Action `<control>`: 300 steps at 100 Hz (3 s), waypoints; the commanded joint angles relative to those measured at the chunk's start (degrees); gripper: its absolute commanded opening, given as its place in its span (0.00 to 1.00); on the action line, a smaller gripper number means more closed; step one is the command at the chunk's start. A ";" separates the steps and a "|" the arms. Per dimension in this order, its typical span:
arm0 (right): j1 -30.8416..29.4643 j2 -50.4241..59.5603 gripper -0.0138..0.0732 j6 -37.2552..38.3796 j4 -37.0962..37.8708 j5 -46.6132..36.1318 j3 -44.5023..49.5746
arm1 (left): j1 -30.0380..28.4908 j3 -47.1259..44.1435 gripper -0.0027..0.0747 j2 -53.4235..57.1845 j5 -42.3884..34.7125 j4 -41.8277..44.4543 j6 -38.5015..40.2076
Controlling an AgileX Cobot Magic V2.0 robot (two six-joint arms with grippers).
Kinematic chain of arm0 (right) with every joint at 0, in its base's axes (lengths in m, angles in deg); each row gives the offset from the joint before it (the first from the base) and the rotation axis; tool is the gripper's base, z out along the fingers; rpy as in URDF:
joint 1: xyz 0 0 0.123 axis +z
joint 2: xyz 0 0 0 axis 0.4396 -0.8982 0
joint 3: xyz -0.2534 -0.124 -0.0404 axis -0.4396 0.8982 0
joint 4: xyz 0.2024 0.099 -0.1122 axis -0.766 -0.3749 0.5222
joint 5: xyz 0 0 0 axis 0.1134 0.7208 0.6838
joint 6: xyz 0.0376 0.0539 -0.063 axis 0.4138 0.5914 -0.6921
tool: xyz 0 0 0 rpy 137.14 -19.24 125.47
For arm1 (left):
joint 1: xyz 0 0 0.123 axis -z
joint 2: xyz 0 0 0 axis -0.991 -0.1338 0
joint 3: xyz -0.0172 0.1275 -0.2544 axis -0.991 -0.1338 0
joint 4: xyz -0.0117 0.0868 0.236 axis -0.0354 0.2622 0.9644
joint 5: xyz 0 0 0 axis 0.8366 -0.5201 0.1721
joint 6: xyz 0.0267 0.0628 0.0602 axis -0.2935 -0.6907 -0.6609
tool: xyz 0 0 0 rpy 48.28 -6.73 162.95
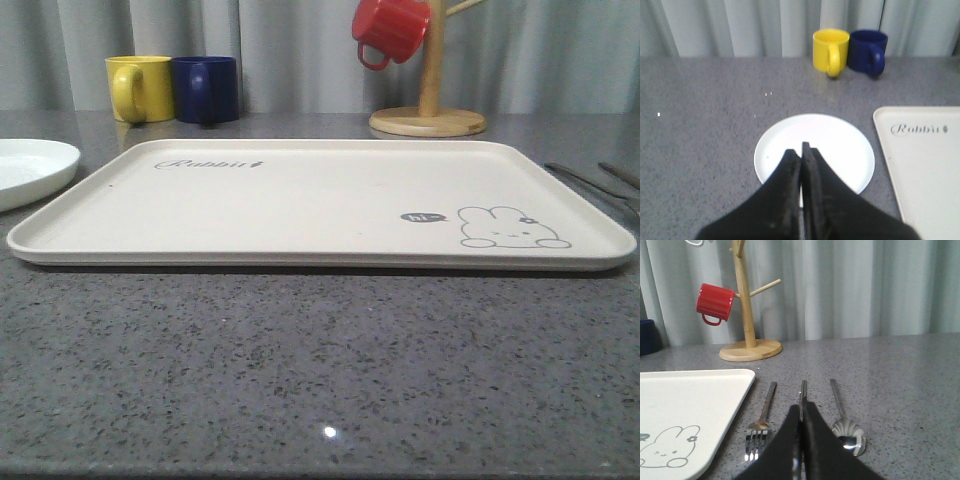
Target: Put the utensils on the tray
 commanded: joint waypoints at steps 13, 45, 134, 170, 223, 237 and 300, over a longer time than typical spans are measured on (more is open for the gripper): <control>-0.10 0.41 0.08 -0.40 0.00 -4.88 -1.04 | -0.12 4.75 0.01 -9.76 1.59 0.36 0.15; -0.10 0.41 0.08 -0.40 0.00 -4.88 -1.04 | -0.12 4.75 0.07 -15.92 2.99 0.36 0.15; -0.10 0.41 0.08 -0.40 0.00 -4.88 -1.04 | -7.25 20.38 0.62 -39.30 6.23 -0.39 -1.06; -0.10 0.41 0.08 -0.40 0.00 -4.88 -1.04 | -13.09 27.77 0.62 -53.31 7.72 -6.89 -8.26; -0.10 0.41 0.08 -0.40 0.00 -4.88 -1.04 | -14.04 28.00 0.58 -62.21 8.30 -8.71 -8.88; -0.10 0.41 0.08 -0.40 0.00 -4.88 -1.04 | -14.04 28.00 0.29 -62.23 8.89 -8.95 -8.88; -0.10 0.41 0.08 -0.40 0.00 -4.88 -1.04 | -14.04 28.09 0.01 -46.60 8.57 -13.70 -12.38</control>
